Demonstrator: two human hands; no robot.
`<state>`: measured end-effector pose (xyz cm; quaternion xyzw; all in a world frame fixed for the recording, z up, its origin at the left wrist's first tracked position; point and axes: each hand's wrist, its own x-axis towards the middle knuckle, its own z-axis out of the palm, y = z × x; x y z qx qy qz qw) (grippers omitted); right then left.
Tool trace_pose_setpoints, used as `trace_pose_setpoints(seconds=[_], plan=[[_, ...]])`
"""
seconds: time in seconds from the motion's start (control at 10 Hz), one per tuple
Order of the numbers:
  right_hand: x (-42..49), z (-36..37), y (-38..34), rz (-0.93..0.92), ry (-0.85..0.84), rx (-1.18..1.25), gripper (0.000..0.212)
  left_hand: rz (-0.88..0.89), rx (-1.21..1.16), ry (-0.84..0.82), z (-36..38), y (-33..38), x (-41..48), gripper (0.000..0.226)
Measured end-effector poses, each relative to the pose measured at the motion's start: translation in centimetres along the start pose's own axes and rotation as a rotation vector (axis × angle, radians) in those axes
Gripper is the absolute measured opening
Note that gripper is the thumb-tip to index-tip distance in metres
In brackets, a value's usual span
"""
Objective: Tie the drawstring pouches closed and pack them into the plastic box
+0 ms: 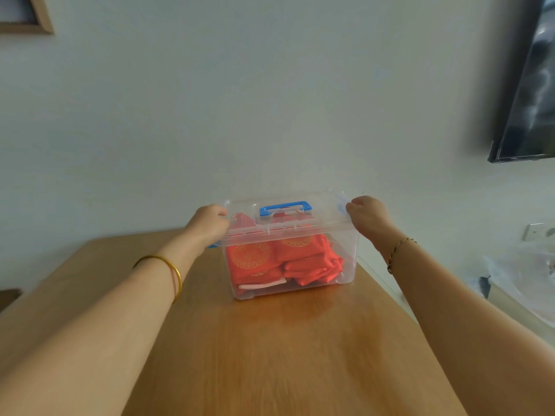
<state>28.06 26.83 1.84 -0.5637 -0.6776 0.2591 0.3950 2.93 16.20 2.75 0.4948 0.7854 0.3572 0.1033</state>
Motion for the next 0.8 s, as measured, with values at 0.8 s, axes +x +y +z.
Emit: trace_pose_setpoints(seconds=[0.8], plan=[[1.2, 1.8, -0.1, -0.002, 0.001, 0.392, 0.06, -0.273, -0.311, 0.341, 0.1, -0.4, 0.1, 0.057]])
